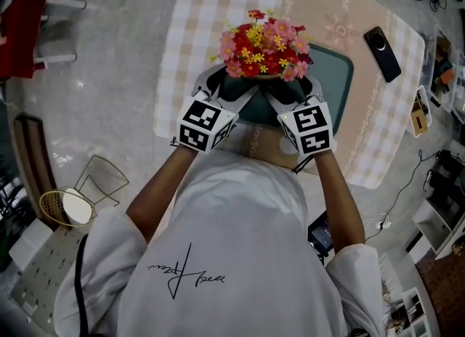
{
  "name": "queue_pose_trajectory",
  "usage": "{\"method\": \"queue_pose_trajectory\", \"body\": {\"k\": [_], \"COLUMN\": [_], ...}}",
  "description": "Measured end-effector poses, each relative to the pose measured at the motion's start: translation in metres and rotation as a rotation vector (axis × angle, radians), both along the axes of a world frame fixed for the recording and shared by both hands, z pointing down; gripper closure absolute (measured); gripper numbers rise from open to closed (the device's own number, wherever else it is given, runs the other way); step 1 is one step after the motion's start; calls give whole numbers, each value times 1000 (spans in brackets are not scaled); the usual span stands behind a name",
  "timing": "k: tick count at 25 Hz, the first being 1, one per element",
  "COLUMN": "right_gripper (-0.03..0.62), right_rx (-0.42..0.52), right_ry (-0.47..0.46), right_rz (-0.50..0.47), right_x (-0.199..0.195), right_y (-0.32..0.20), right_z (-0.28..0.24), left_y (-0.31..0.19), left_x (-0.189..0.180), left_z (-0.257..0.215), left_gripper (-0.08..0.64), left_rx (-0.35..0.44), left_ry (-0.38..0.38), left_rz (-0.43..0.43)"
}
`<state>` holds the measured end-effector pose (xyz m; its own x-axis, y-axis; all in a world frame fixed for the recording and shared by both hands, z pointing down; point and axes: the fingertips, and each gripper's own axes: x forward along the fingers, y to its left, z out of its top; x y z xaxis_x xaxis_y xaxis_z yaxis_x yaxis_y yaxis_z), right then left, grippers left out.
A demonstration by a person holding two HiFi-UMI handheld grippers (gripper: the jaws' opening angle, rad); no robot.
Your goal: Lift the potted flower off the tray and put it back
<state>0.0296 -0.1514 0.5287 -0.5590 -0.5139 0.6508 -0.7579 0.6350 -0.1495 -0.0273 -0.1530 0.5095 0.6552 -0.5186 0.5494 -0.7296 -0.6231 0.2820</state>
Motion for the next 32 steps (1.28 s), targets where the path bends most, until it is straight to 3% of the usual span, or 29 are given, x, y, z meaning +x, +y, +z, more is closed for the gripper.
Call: {"method": "queue_pose_trajectory", "body": {"k": [15, 32], "right_gripper": [207, 230], "right_rx": [45, 70], "right_ry": [-25, -30], "right_rz": [-35, 19], "right_x": [-5, -3], "right_y": [-11, -22], "right_z": [7, 7], "left_y": [-7, -18], "left_x": [8, 7], "left_z": [7, 9], "left_gripper": [253, 265], "left_rx": [-2, 37], "left_ry": [-11, -24], "left_rz": [20, 42]}}
